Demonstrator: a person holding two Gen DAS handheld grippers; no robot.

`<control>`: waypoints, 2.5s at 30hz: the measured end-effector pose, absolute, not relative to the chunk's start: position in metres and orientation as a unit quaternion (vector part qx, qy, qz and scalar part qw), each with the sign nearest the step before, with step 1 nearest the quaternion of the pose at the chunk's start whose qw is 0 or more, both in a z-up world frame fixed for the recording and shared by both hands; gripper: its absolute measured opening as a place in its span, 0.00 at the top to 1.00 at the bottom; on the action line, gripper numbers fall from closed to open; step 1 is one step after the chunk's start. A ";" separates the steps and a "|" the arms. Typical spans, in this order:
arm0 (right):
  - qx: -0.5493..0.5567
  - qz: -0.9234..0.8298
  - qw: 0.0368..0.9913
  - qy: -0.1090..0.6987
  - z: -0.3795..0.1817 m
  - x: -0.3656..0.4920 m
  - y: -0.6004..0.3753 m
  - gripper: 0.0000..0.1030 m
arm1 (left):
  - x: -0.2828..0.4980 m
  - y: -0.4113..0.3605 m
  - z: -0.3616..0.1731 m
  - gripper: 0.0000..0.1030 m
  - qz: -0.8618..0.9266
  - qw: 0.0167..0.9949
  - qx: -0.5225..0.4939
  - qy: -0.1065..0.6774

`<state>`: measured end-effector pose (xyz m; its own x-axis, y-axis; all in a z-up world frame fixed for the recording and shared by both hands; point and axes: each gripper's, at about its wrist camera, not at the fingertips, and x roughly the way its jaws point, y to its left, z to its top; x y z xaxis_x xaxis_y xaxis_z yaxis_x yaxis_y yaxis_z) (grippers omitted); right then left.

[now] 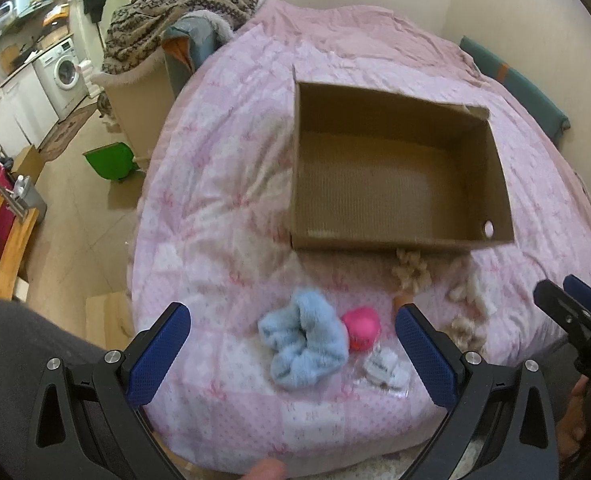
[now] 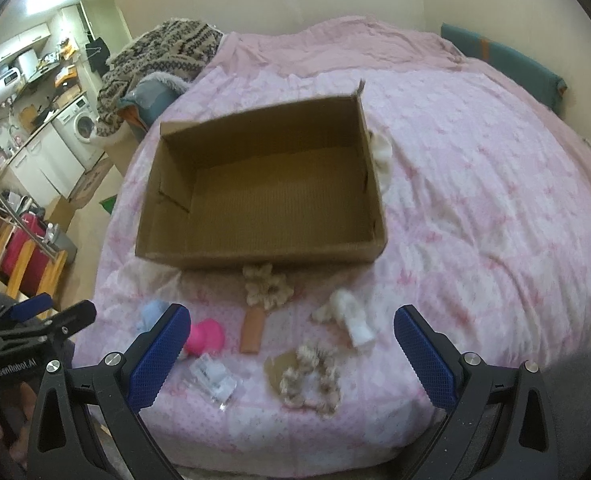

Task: Organize soft objects
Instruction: 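Grasp the light-blue fluffy scrunchie with the left tool while the right tool approaches the white cloth, then lift the blue scrunchie with the left tool while the right tool grasps the white cloth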

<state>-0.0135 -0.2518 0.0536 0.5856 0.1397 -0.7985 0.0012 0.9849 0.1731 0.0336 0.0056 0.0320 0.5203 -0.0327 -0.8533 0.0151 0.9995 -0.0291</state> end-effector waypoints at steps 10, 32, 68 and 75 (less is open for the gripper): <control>0.102 0.033 0.864 0.491 0.035 0.026 -0.283 0.00 | 0.090 0.030 -0.020 0.02 0.019 0.790 -0.041 0.612; 0.145 0.004 0.839 0.525 -0.003 0.035 -0.302 0.00 | 0.074 -0.025 -0.121 0.70 -0.061 0.712 -0.088 0.694; 0.184 0.024 0.744 0.641 -0.081 0.068 -0.299 0.85 | 0.055 0.006 -0.039 0.77 -0.042 0.780 -0.058 0.622; 0.200 0.047 0.755 0.622 -0.064 0.058 -0.300 0.85 | 0.057 0.009 -0.037 0.76 -0.023 0.786 -0.054 0.615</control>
<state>0.0584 -0.2998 -0.0639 0.2215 0.3194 -0.9214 0.1788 0.9155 0.3603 0.0571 0.0093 -0.0374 0.2424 -0.1023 -0.9648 -0.0298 0.9932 -0.1128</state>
